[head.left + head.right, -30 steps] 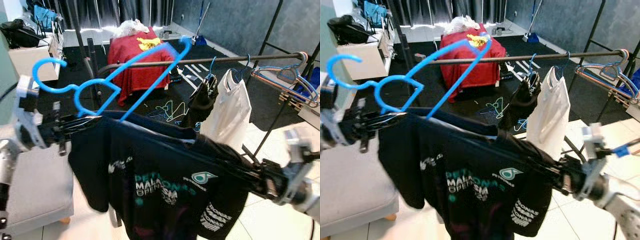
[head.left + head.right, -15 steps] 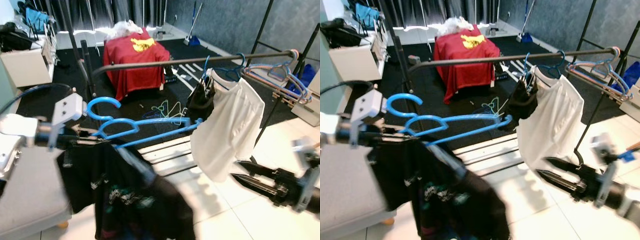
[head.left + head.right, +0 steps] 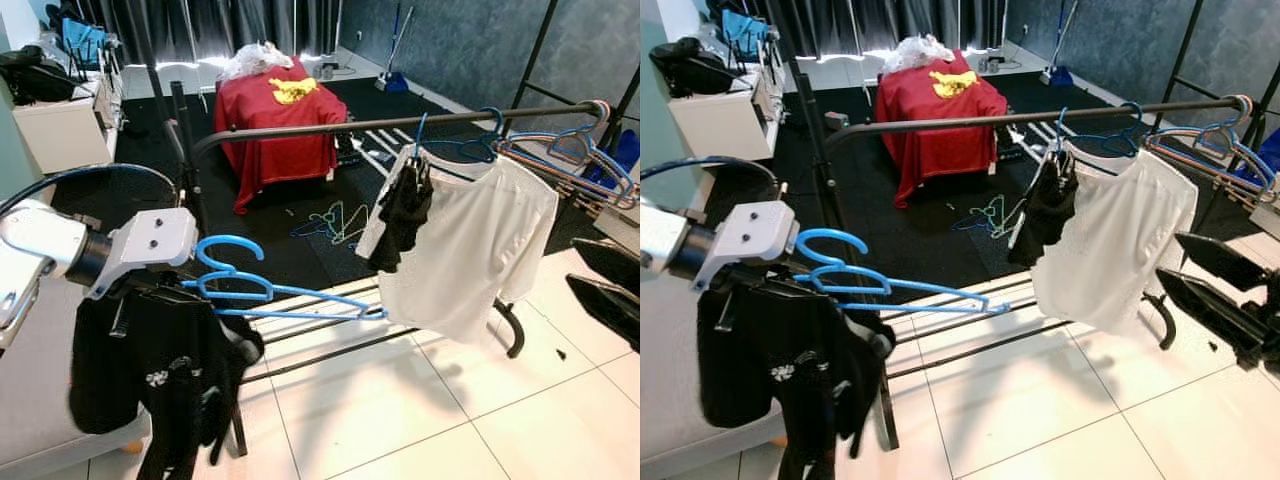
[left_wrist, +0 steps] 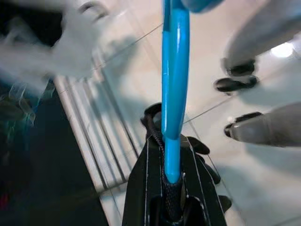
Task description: Hang hanger
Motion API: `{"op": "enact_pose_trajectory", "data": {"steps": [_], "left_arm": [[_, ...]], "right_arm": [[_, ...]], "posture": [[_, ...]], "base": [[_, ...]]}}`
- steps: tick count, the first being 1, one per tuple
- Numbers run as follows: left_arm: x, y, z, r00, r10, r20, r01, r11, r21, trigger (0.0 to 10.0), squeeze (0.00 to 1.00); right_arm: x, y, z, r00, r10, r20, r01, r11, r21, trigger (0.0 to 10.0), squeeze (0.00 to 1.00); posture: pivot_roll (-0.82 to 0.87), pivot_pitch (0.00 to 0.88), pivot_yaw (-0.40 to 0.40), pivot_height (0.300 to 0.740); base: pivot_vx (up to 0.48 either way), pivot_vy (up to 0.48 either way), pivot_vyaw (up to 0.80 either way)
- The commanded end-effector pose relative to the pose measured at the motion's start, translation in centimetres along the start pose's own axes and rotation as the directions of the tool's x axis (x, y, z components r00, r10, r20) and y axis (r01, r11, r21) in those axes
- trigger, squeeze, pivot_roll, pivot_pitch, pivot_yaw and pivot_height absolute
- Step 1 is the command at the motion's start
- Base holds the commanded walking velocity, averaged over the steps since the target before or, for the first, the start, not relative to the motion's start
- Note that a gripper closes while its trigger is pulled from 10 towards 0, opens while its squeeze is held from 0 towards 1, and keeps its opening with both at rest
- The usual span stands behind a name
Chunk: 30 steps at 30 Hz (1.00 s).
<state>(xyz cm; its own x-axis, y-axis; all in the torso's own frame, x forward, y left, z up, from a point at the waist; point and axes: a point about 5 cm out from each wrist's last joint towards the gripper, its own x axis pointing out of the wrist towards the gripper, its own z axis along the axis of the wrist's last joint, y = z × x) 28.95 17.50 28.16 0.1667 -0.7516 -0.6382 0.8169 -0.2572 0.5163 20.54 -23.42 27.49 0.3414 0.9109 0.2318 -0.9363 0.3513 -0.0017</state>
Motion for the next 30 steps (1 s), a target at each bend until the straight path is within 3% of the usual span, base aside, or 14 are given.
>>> {"op": "enact_pose_trajectory", "data": {"steps": [1,2,4,8,20,25,30], "left_arm": [[0.0,-0.2,0.0,1.0,-0.023,-0.005,0.023,1.0,0.012,10.0,0.0],[0.0,-0.2,0.0,1.0,-0.023,-0.005,0.023,1.0,0.012,10.0,0.0],[0.8,0.5,1.2,0.998,-0.054,0.03,0.052,0.997,0.049,10.0,0.0],[1.5,0.8,2.1,0.996,-0.053,0.078,0.05,0.998,0.039,10.0,0.0],[2.0,0.5,2.8,0.994,-0.065,0.087,0.066,0.998,-0.006,10.0,0.0],[2.4,0.3,3.3,0.993,-0.085,0.08,0.085,0.996,0.009,10.0,0.0],[2.8,0.2,3.6,0.993,-0.095,0.071,0.094,0.995,0.02,10.0,0.0]], "right_arm": [[0.1,0.2,-0.3,1.0,0.017,-0.02,-0.016,1.0,0.026,10.0,0.0],[0.1,0.2,-0.3,1.0,0.017,-0.02,-0.016,1.0,0.026,10.0,0.0],[2.2,0.6,-1.5,0.986,0.14,-0.09,-0.135,0.989,0.063,10.0,0.0],[3.3,0.2,-2.5,0.973,0.173,-0.154,-0.164,0.984,0.069,10.0,0.0],[4.4,-0.7,-4.1,0.952,0.129,-0.277,-0.124,0.992,0.035,10.0,0.0],[6.1,-1.2,-5.6,0.94,0.091,-0.328,-0.097,0.995,-0.001,10.0,0.0],[6.8,-1.3,-5.9,0.936,0.102,-0.338,-0.111,0.994,-0.007,10.0,0.0]], "posture": [[0.13,0.0,0.008,0.74],[0.13,0.0,0.008,0.74],[0.13,0.0,0.006,0.74],[0.13,0.0,0.004,0.74],[0.13,0.0,-0.003,0.74],[0.13,0.0,-0.005,0.74],[0.14,0.0,-0.008,0.74]], "base": [[0.0,0.0,0.0],[0.0,0.0,0.0],[0.0,0.0,0.0],[0.0,0.0,0.0],[0.0,0.0,0.0],[0.0,0.0,0.0],[0.0,0.0,0.0]]}}
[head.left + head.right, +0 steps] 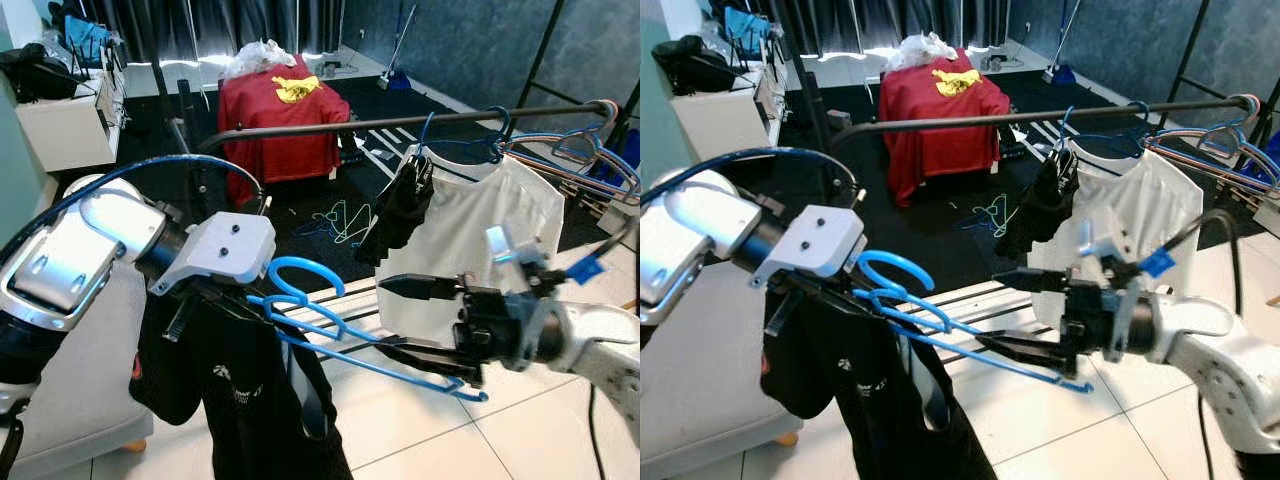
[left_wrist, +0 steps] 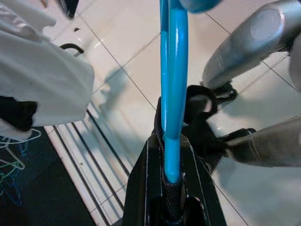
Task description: Hang hanger
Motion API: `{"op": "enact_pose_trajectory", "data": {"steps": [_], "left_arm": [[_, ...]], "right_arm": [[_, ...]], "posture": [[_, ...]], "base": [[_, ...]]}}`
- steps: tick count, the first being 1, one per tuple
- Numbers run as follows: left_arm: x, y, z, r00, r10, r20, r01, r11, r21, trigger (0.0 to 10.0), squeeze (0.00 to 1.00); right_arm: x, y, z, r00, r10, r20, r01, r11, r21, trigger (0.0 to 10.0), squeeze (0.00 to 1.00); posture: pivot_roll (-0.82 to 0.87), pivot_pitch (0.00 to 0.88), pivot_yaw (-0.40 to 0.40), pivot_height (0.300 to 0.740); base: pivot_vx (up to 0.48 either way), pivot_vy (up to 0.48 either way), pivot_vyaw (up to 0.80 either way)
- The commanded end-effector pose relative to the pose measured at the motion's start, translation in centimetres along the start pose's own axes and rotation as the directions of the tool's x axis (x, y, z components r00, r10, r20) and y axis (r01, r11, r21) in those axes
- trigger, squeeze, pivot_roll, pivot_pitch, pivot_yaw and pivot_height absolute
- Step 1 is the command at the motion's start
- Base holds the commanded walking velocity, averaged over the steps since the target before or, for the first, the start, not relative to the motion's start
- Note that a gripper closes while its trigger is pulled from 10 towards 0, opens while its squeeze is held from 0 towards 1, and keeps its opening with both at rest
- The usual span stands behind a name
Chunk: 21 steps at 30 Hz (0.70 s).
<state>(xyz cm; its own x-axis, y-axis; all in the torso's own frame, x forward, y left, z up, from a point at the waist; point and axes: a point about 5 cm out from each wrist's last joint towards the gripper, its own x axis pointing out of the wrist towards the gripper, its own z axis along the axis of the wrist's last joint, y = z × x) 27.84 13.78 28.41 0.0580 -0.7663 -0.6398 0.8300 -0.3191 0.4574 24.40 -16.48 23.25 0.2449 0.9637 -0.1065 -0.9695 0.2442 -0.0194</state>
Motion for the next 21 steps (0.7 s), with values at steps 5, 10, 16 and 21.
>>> {"op": "enact_pose_trajectory", "data": {"steps": [5,10,16,21], "left_arm": [[1.3,-0.1,0.8,1.0,-0.02,-0.006,0.021,1.0,0.024,10.0,0.0],[2.1,-0.2,1.1,1.0,-0.029,0.003,0.029,0.999,0.024,10.0,0.0],[2.7,-0.3,1.4,0.999,-0.034,0.018,0.034,0.999,0.026,10.0,0.0],[3.4,-0.2,1.5,0.999,-0.027,0.029,0.026,0.999,0.019,10.0,0.0]], "right_arm": [[0.7,-0.5,0.0,0.999,0.001,-0.037,-0.003,0.999,-0.038,10.0,0.0],[1.3,-0.5,0.0,0.999,0.026,-0.043,-0.028,0.998,-0.049,10.0,0.0],[2.3,-0.7,0.1,0.997,0.041,-0.061,-0.045,0.996,-0.072,5.5,0.0],[3.4,-1.0,-0.2,0.993,0.044,-0.105,-0.054,0.994,-0.097,0.0,0.0]], "posture": [[0.14,0.0,-0.011,0.74],[0.14,0.0,-0.011,0.74],[0.13,0.0,-0.011,0.74],[0.13,0.0,-0.014,0.74]], "base": [[0.0,0.0,0.0],[0.0,0.0,0.0],[0.0,0.0,0.0],[0.0,0.0,0.0]]}}
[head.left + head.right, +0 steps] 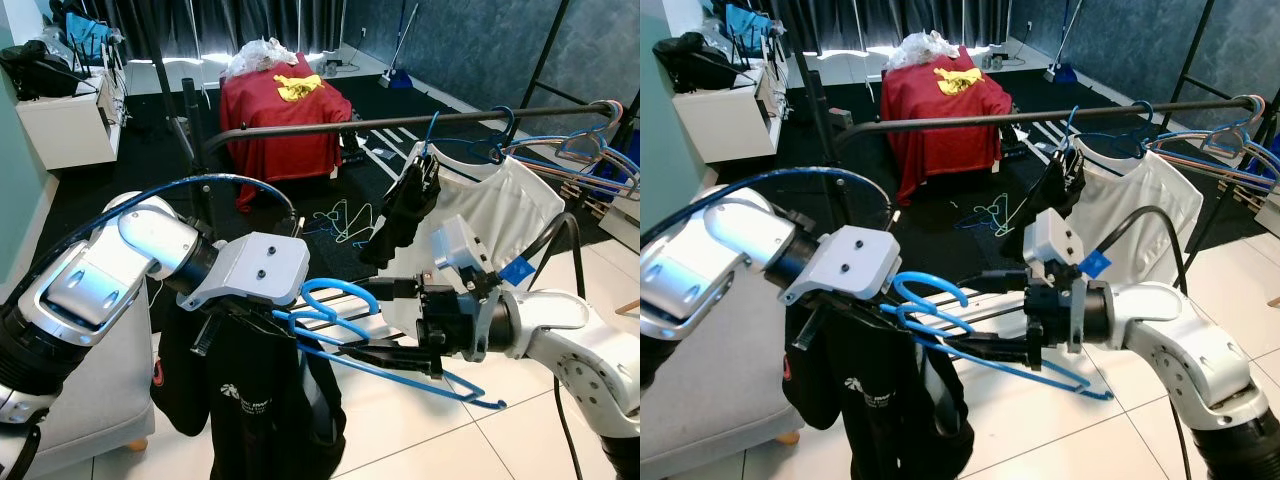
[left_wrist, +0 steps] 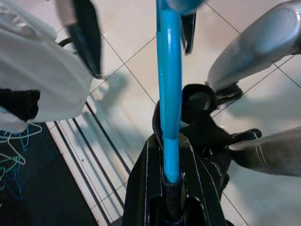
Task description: Hang hanger
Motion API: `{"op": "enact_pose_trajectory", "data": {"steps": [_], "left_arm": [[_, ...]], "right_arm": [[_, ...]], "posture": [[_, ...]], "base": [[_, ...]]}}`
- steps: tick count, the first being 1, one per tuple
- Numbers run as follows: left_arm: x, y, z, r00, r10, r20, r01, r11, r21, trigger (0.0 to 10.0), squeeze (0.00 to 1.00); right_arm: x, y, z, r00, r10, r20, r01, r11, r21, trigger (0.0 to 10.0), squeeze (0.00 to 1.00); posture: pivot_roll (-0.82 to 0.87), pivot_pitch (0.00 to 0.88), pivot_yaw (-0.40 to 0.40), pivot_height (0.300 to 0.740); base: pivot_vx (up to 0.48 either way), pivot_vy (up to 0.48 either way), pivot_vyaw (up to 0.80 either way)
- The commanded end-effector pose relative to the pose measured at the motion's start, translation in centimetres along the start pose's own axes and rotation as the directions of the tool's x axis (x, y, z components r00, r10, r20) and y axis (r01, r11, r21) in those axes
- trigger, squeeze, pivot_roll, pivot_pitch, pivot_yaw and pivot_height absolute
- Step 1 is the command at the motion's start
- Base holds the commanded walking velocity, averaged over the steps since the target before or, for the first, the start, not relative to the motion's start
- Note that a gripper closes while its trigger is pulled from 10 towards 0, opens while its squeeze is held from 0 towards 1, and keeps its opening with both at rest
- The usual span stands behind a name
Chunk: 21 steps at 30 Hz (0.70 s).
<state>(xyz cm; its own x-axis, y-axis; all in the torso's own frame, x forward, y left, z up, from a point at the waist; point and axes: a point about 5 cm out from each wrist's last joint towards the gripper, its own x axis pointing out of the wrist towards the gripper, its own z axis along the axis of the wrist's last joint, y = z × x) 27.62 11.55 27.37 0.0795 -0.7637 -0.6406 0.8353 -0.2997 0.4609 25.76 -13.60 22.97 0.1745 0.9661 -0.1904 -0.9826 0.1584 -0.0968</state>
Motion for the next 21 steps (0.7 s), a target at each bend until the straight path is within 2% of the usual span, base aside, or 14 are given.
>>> {"op": "enact_pose_trajectory", "data": {"steps": [1,8,17,18,20,21], "left_arm": [[0.99,-0.26,0.8,0.998,-0.044,0.042,0.042,0.999,0.031,10.0,0.0],[1.29,-0.24,1.41,0.997,-0.036,0.062,0.034,0.999,0.026,10.0,0.0],[1.27,-0.28,1.73,0.996,-0.04,0.08,0.037,0.999,0.034,10.0,0.0],[1.06,-0.25,1.76,0.995,-0.04,0.096,0.037,0.999,0.031,10.0,0.76],[1.06,-0.25,1.76,0.995,-0.04,0.096,0.037,0.999,0.031,10.0,0.76],[0.72,-0.19,1.75,0.993,-0.042,0.114,0.039,0.999,0.026,10.0,1.0]], "right_arm": [[0.25,-0.37,-0.27,0.999,-0.024,-0.024,0.024,1.0,-0.008,0.0,0.0],[0.81,-0.8,-0.94,0.995,-0.052,-0.085,0.049,0.998,-0.037,0.0,0.0],[0.72,-1.1,-1.05,0.993,-0.081,-0.09,0.076,0.996,-0.052,0.0,0.0],[0.57,-1.19,-1.05,0.992,-0.093,-0.084,0.088,0.995,-0.057,0.0,0.0],[0.57,-1.19,-1.05,0.992,-0.093,-0.084,0.088,0.995,-0.057,0.0,0.0],[0.42,-1.22,-1.0,0.992,-0.103,-0.075,0.099,0.993,-0.06,0.0,0.0]], "posture": [[0.13,0.0,-0.014,0.74],[0.13,0.0,-0.016,0.74],[0.13,0.0,-0.014,0.74],[0.13,0.0,-0.012,0.74],[0.13,0.0,-0.012,0.74],[0.13,0.0,-0.009,0.74]], "base": [[0.0,0.0,0.0],[0.0,0.0,0.0],[0.0,0.0,0.0],[0.0,0.0,0.0],[0.0,0.0,0.0],[0.0,0.0,0.0]]}}
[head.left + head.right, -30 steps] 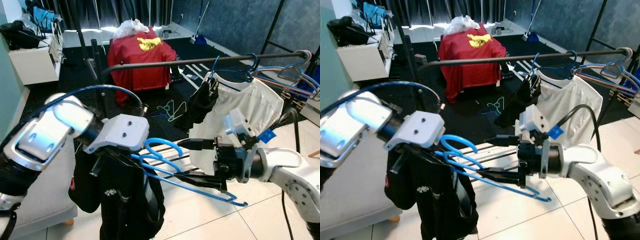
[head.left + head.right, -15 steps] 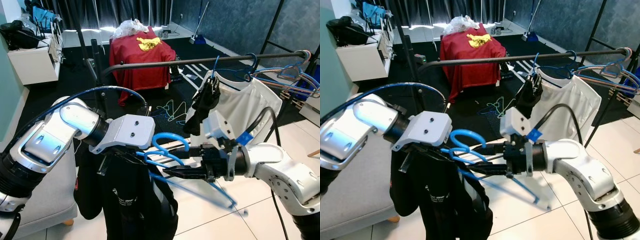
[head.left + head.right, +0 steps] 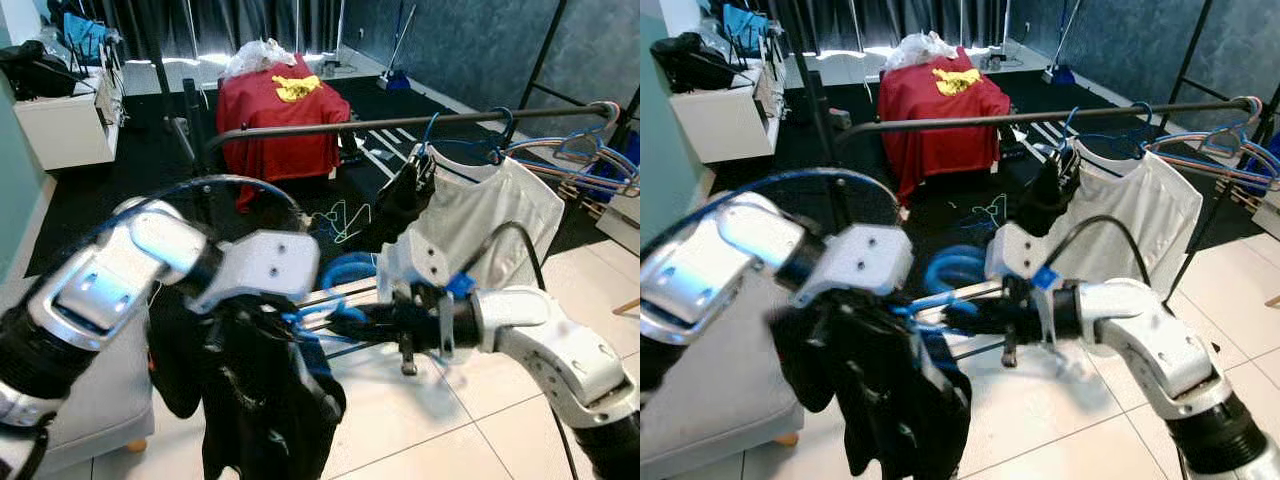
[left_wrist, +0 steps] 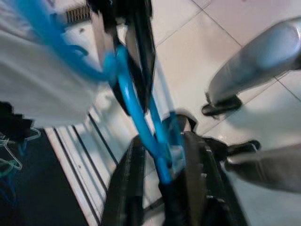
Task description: Hang hanger
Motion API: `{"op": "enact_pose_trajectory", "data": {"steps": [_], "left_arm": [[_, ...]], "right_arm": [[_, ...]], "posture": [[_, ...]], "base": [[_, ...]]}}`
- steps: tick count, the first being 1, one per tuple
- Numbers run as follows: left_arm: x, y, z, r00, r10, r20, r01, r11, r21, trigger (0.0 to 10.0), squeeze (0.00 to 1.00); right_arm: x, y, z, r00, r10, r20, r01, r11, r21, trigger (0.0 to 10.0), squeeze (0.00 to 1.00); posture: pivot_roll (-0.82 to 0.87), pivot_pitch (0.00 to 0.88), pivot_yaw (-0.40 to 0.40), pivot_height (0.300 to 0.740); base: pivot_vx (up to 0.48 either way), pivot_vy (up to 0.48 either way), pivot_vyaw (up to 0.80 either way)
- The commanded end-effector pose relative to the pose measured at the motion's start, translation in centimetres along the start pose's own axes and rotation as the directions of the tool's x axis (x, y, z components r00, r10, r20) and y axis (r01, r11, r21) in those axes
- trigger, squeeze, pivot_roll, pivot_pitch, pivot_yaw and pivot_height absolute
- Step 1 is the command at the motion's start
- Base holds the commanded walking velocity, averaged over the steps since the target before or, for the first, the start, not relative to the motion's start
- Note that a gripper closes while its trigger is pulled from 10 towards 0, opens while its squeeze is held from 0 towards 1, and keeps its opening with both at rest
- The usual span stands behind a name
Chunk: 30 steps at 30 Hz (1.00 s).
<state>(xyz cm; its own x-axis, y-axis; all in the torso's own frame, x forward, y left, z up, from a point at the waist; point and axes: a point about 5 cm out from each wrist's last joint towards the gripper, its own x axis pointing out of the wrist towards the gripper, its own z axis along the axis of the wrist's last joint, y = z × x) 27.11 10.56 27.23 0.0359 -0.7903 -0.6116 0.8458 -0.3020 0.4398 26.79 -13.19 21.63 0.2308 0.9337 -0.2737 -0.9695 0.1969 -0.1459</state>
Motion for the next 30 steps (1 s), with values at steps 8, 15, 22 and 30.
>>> {"op": "enact_pose_trajectory", "data": {"steps": [8,15,22,30], "left_arm": [[-2.2,1.0,0.8,0.991,0.043,0.128,-0.043,0.999,-0.008,10.0,1.0],[-2.9,1.4,1.0,0.984,0.095,0.153,-0.093,0.996,-0.018,10.0,1.0],[-6.4,3.4,1.2,0.91,0.313,0.271,-0.297,0.95,-0.1,10.0,0.85],[-10.4,2.0,-3.8,0.753,0.568,0.332,-0.461,0.815,-0.351,10.0,0.0]], "right_arm": [[-1.1,-0.5,0.8,0.994,-0.074,0.076,0.077,0.996,-0.039,0.0,0.0],[-1.5,-0.5,1.5,0.991,-0.067,0.119,0.074,0.996,-0.054,0.0,0.0],[-3.2,-0.3,3.3,0.973,-0.058,0.223,0.076,0.995,-0.072,0.0,0.0],[-7.5,0.8,5.8,0.945,-0.039,0.324,0.073,0.993,-0.093,0.0,0.0]], "posture": [[0.13,0.0,-0.005,0.74],[0.13,0.0,-0.005,0.74],[0.13,0.0,0.0,0.74],[0.12,0.0,0.004,0.74]], "base": [[0.0,0.0,0.0],[0.0,0.0,0.0],[0.0,0.0,0.0],[0.0,0.0,0.0]]}}
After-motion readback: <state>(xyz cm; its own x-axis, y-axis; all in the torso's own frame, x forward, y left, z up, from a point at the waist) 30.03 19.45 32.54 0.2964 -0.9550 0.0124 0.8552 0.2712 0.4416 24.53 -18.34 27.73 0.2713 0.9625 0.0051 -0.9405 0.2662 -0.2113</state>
